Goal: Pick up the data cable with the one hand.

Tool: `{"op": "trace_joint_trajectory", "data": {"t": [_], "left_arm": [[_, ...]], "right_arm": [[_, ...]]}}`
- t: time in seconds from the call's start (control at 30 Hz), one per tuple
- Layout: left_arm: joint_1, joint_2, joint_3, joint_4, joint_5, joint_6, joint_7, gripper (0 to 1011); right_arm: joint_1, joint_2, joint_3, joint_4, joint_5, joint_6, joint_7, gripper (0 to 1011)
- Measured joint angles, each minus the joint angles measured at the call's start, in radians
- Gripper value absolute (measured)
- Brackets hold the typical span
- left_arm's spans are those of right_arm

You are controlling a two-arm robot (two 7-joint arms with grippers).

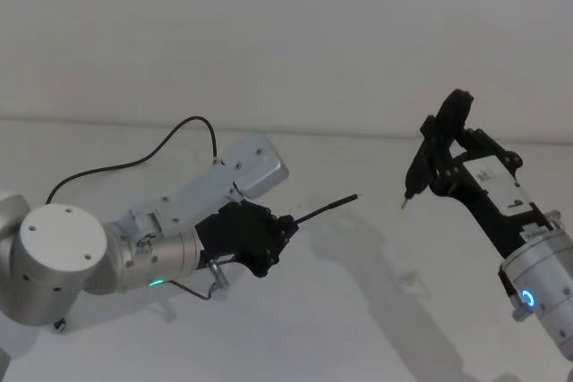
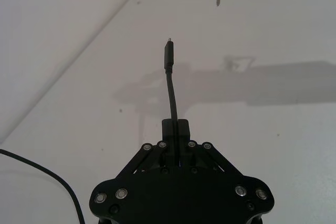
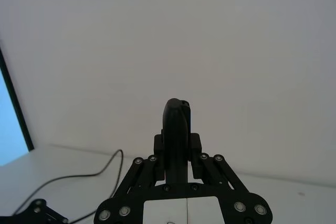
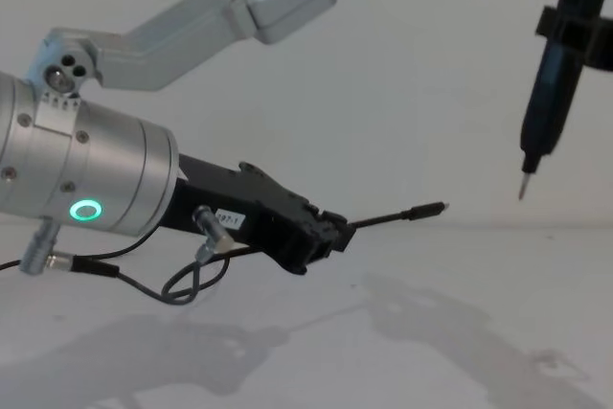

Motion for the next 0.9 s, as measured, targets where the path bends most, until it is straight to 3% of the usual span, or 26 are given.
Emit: {"op": "trace_joint_trajectory", "data": {"t": [0.3,0.9], "left_arm": [[0.003,0.004,-0.014,-0.012,-0.013,-0.01,-0.007,49],[0.005,0.007,-0.023,-0.019,-0.022,-0.017,-0.011,49]], "right_arm": [[0.03,-0.008,-0.012,-0.004,0.02,0.006,0.015,268],[0.091,-0.025,-0.044,0.047,0.009,0.016,0.031,268]]}}
